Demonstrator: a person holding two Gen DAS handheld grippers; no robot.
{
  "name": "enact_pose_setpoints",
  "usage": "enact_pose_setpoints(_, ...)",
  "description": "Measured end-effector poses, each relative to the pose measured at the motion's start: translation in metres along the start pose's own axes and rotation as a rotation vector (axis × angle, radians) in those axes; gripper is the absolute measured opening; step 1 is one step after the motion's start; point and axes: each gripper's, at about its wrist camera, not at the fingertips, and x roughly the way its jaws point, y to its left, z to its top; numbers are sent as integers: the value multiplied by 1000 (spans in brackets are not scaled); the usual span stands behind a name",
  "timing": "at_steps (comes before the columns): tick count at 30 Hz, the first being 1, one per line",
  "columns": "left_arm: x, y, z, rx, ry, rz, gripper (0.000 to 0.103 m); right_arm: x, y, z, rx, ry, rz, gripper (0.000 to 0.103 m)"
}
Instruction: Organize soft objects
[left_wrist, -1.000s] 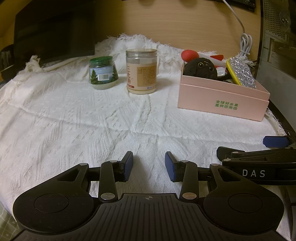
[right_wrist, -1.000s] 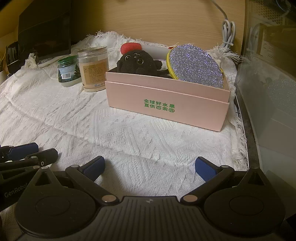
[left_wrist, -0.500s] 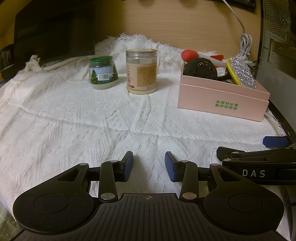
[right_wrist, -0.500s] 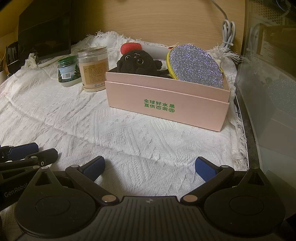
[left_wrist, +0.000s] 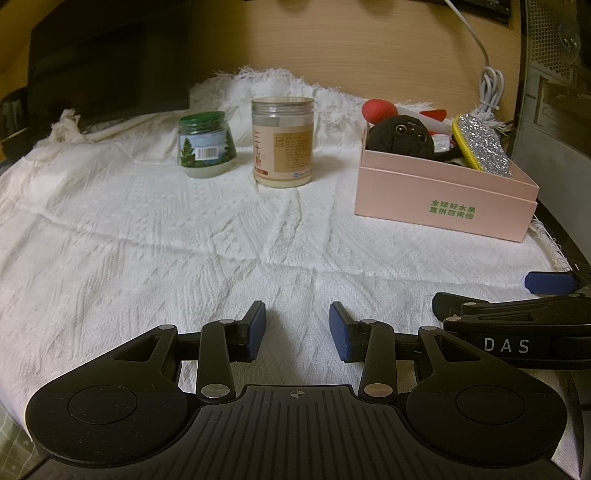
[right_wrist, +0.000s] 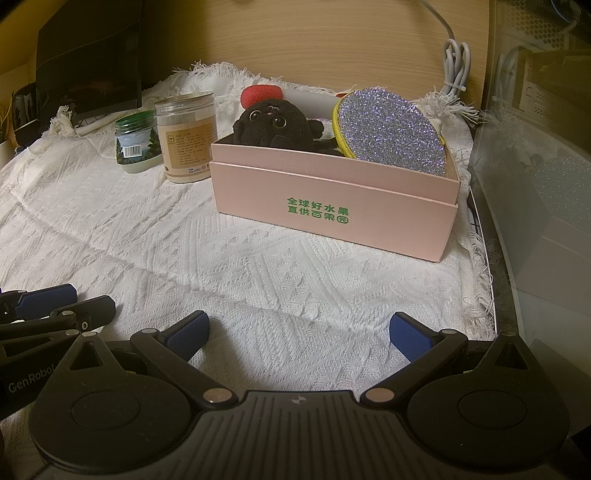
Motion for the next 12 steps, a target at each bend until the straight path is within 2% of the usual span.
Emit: enact_pose_setpoints(12, 0, -2, -1, 4, 2, -1, 41, 0, 0, 0, 0, 0, 0, 103)
